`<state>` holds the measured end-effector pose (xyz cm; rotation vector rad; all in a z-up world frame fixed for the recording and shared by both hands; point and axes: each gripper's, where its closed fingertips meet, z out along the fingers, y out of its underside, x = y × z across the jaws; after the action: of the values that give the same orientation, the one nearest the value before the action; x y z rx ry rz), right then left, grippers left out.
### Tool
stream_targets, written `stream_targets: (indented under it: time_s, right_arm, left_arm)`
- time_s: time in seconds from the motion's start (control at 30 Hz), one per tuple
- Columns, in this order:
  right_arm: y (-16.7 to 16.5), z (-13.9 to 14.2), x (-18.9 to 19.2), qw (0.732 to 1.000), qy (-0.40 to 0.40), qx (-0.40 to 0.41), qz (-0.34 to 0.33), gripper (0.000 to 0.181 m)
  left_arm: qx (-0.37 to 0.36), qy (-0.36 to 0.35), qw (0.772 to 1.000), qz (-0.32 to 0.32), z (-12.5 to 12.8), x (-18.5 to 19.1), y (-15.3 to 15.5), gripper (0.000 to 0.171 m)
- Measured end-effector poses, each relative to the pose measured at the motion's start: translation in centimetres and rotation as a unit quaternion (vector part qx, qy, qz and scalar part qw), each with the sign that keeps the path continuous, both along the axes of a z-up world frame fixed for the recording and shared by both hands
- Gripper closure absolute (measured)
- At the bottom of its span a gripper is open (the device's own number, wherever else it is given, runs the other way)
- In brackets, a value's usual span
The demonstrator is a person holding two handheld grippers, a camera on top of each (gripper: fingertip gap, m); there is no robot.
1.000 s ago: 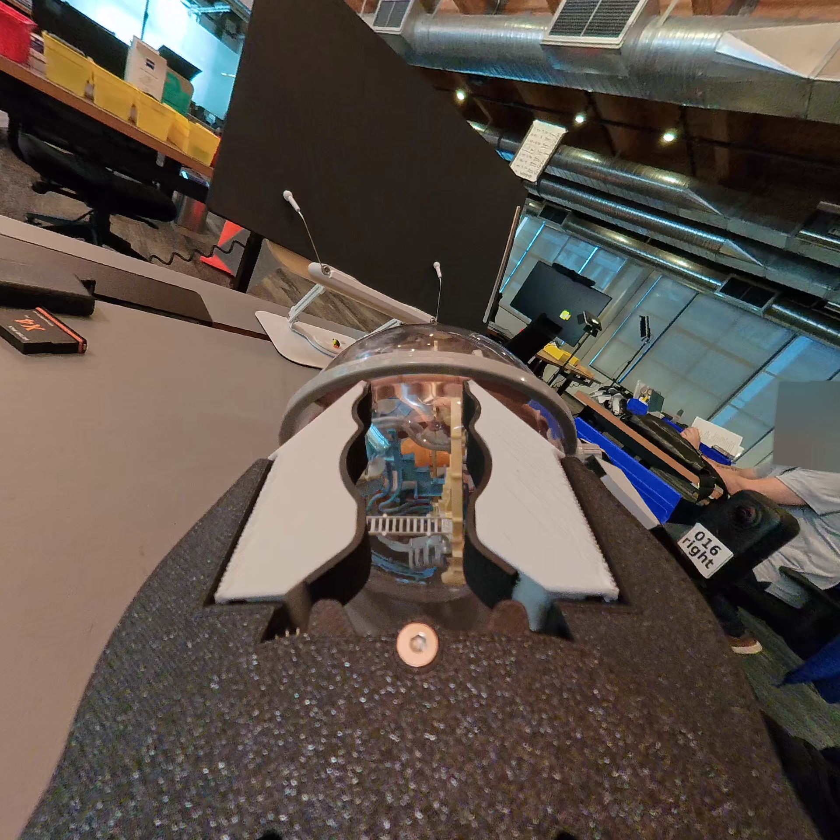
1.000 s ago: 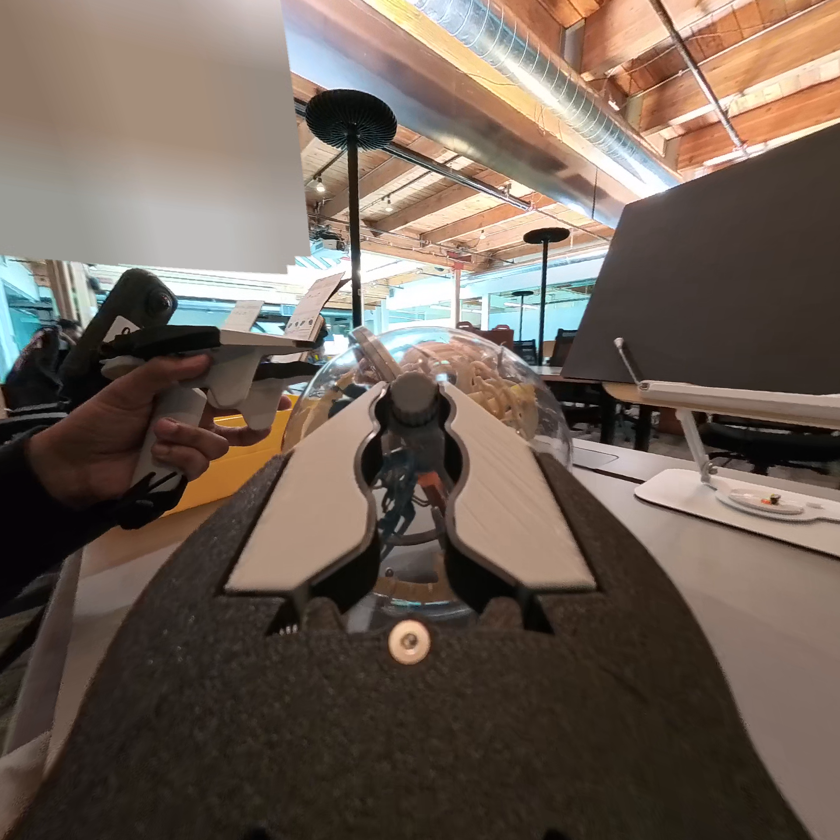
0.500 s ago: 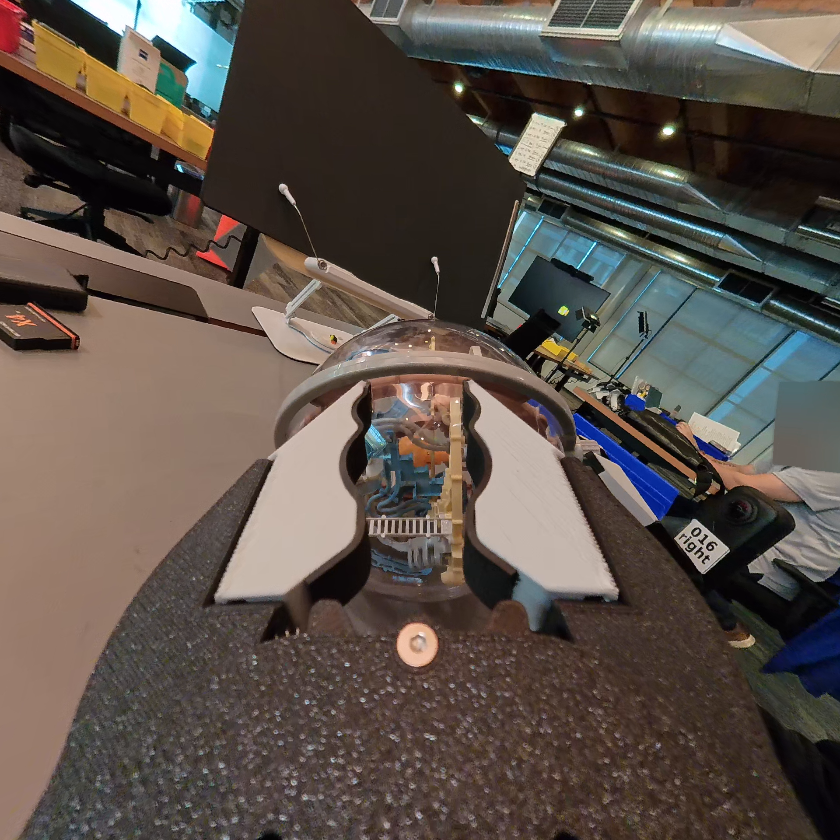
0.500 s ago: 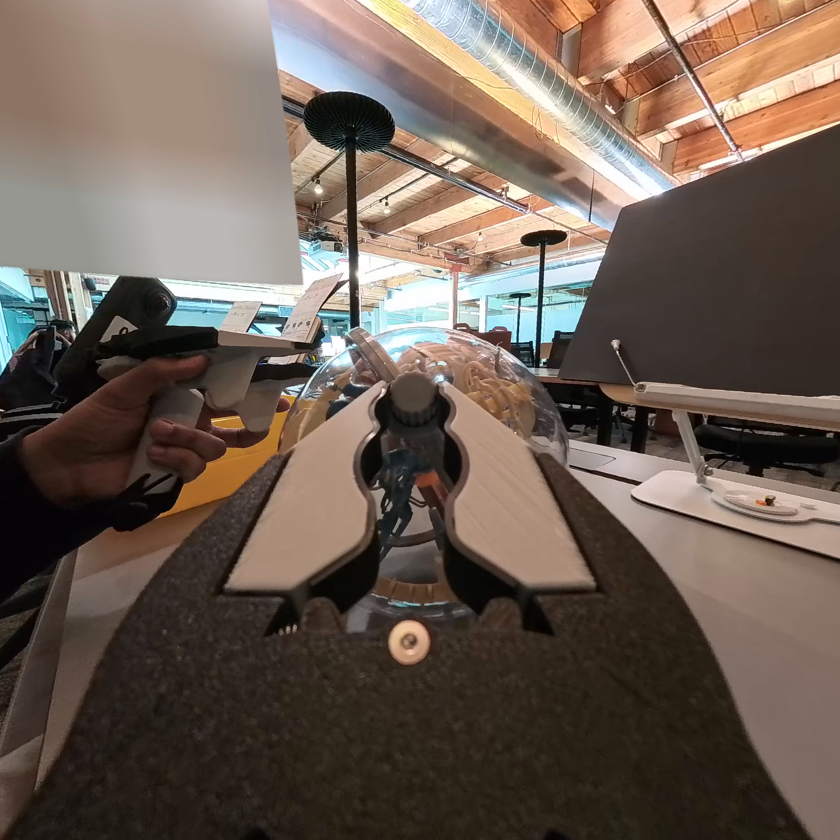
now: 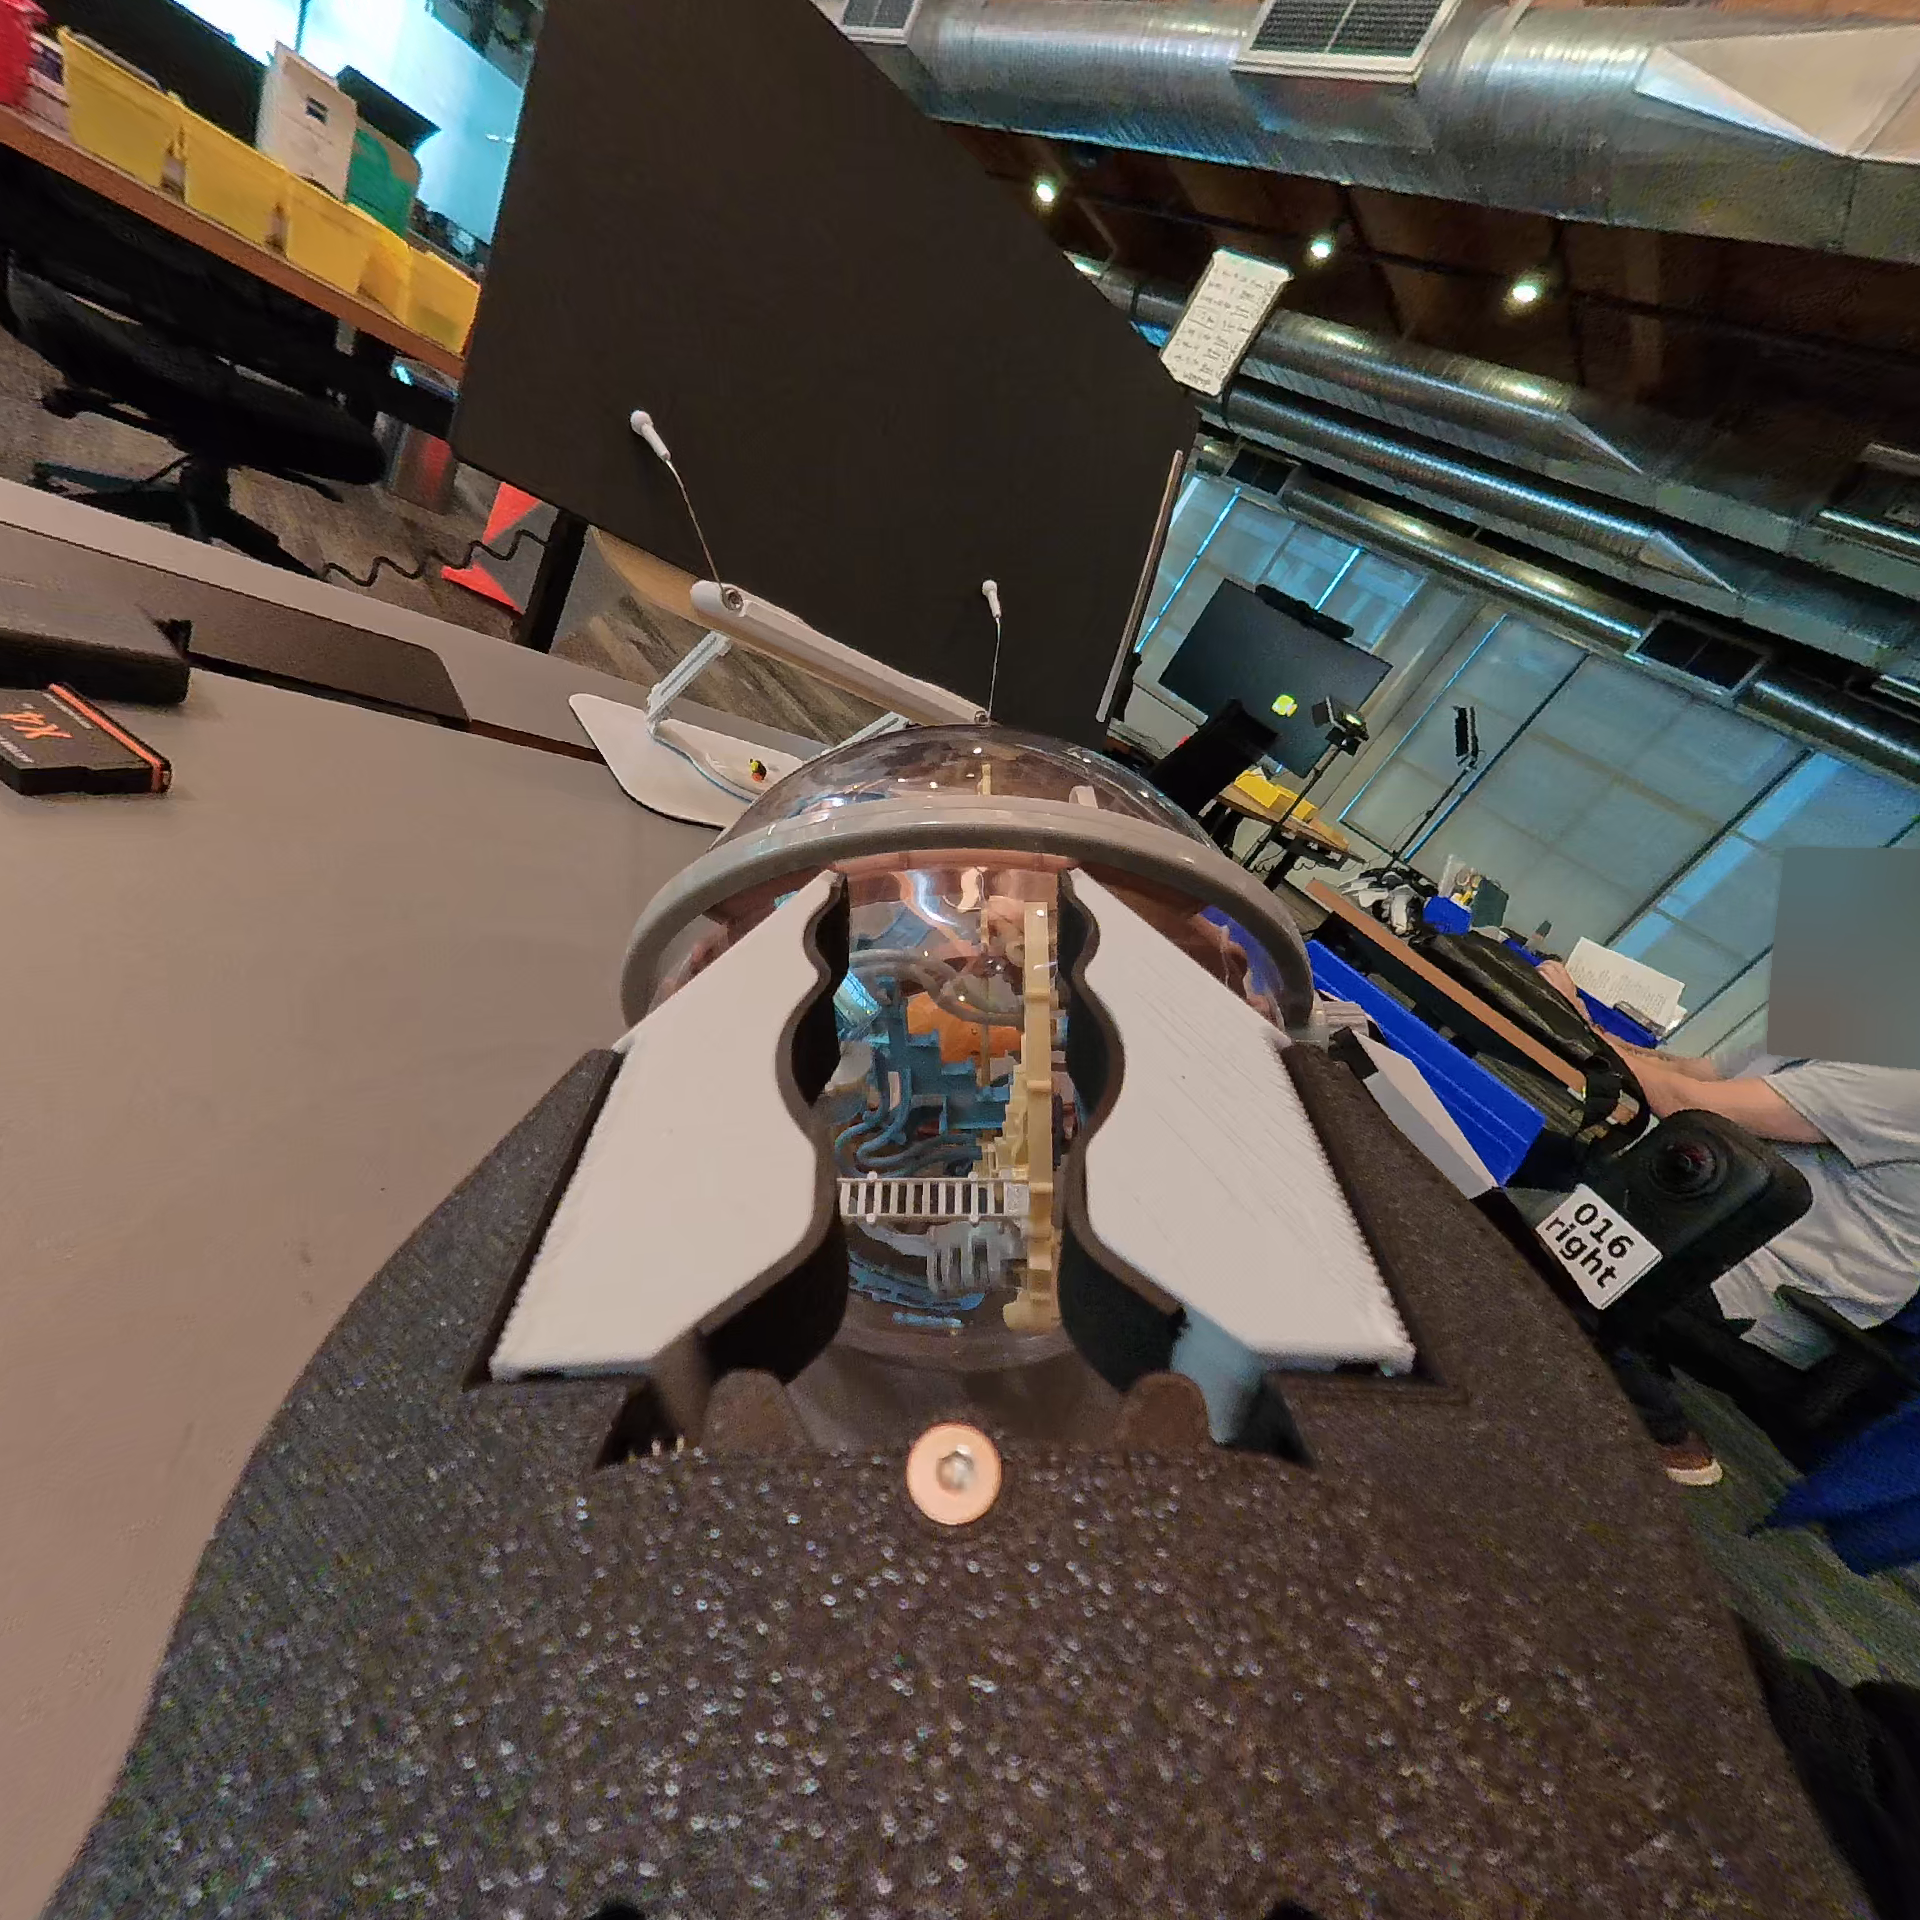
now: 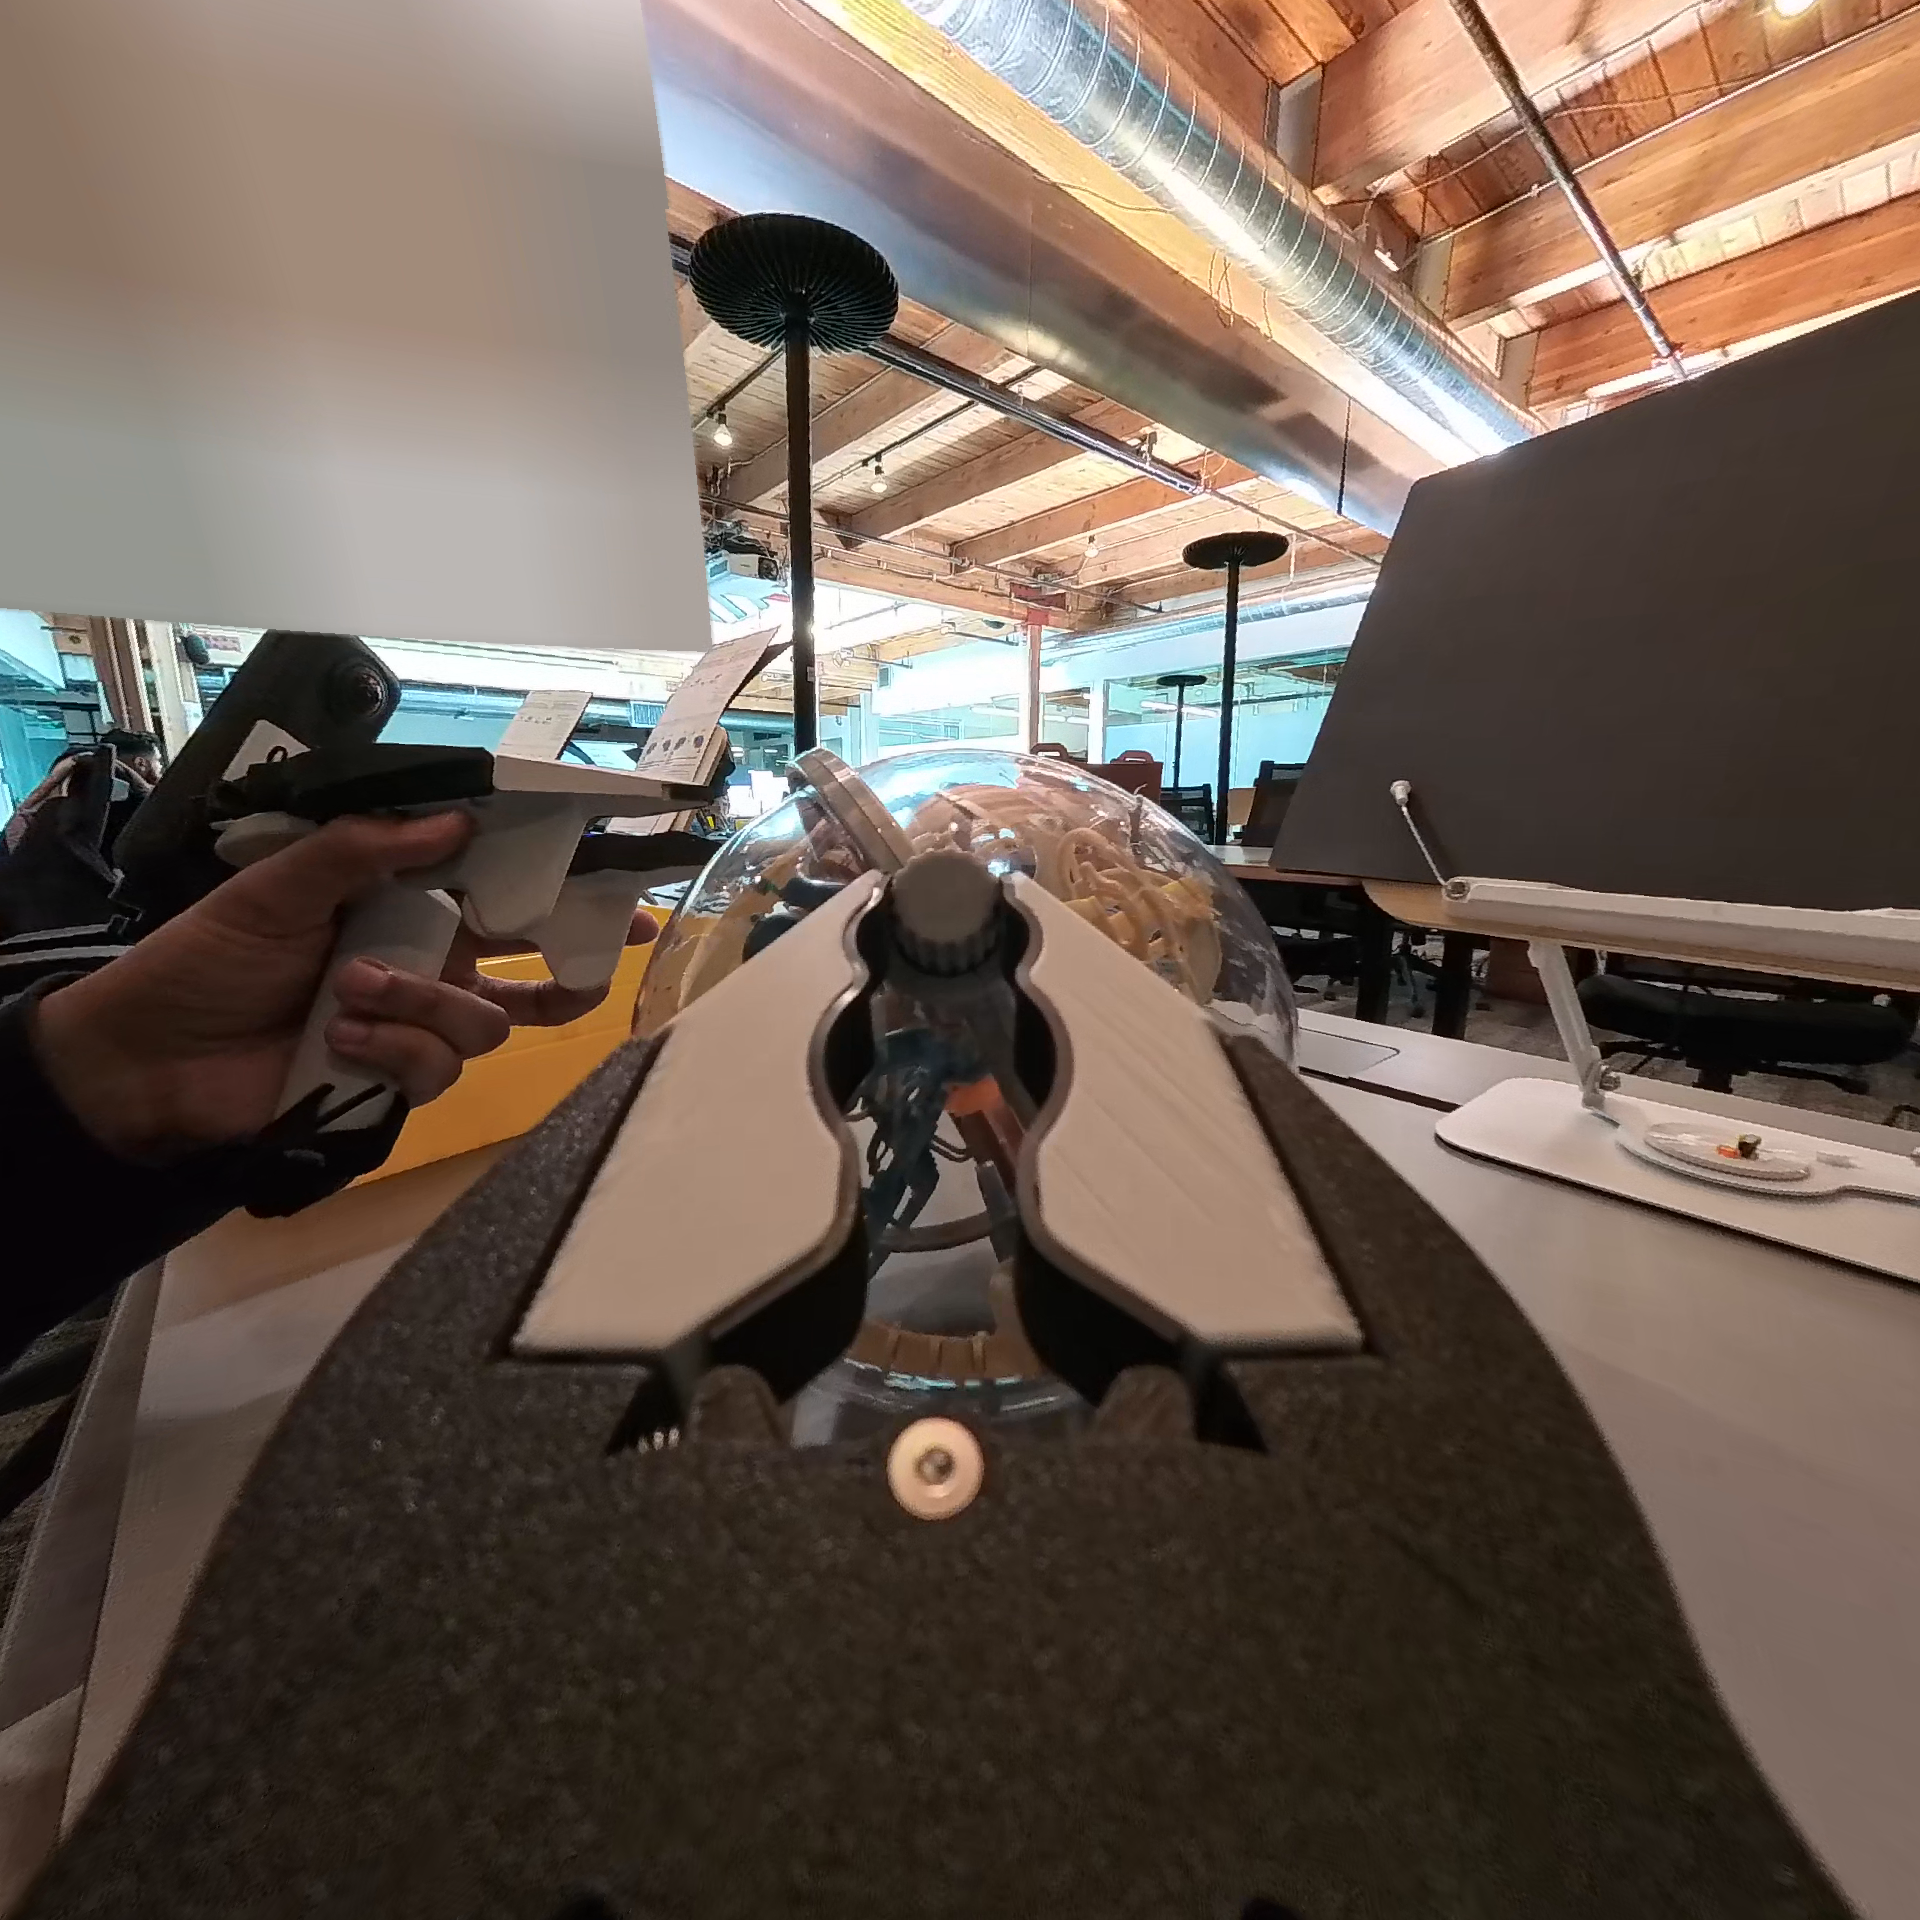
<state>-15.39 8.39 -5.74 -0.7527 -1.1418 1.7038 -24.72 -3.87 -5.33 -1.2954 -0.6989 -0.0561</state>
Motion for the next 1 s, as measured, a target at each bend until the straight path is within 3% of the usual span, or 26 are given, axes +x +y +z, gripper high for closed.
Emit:
stream_targets:
  time_s: [1.0]
  right_arm:
    - [0.18,0.01,-0.07,1.0,0.003,-0.001,-0.008,0.164]
  left_arm:
    - [-0.007,0.005,1.0,-0.004,-0.1,0.31,0.3,0.135]
